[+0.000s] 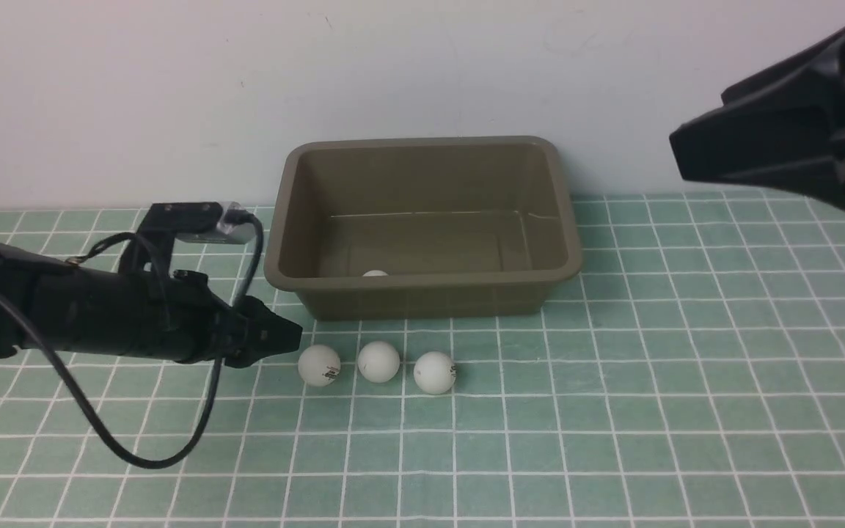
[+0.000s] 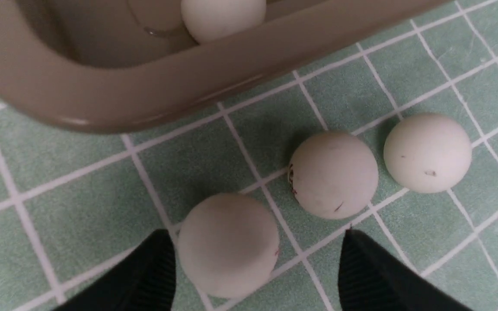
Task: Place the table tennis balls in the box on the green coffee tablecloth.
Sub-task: 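Reach for and grasp a ping pong ball on the table beside the basket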
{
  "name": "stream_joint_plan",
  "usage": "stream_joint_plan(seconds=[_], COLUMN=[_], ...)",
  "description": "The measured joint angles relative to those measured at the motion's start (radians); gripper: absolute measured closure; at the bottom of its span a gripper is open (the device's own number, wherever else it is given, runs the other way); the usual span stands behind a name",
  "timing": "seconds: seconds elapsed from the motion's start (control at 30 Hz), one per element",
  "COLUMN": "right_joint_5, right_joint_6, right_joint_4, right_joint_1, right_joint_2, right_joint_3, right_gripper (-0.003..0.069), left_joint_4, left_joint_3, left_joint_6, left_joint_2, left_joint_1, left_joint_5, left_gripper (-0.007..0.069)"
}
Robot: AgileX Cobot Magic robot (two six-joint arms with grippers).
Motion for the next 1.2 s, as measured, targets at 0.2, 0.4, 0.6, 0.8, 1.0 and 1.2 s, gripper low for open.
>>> stream_joint_plan(seconds=[0.2, 0.4, 0.6, 0.8, 1.0, 1.2], right_joint_5=[0.006, 0.012, 0.012, 0.012, 0.012, 0.014], right_joint_6=[0.0, 0.0, 0.0, 0.0, 0.0, 0.0], right_joint_4=[0.0, 0.0, 0.0, 0.0, 0.0, 0.0], right_joint_1=[0.0, 0.0, 0.0, 0.0, 0.0, 0.0], right_joint_2=[0.0, 0.0, 0.0, 0.0, 0.0, 0.0], right_joint_3=[0.0, 0.0, 0.0, 0.0, 0.0, 0.0], right_gripper=[0.027, 0.027, 0.027, 0.027, 0.027, 0.027], left_joint_4=[-0.01, -0.018, -0.058, -0.09, -0.087, -0.078], left_joint_3=[0.0, 0.0, -0.001, -0.001, -0.001, -0.001], left_joint_6=[0.017, 0.024, 0.07, 0.149, 0.163, 0.084], left_joint_2=[0.023, 0.034, 0.08, 0.089, 0.045, -0.103], left_joint_1=[-0.088, -0.09, -0.09, -0.09, -0.09, -0.09], left_joint_5=[-0.155, -0.181, -0.178, -0.152, -0.064, 0.068], left_gripper=[0.0167, 0.0167, 0.0172, 0.029, 0.029, 0.029])
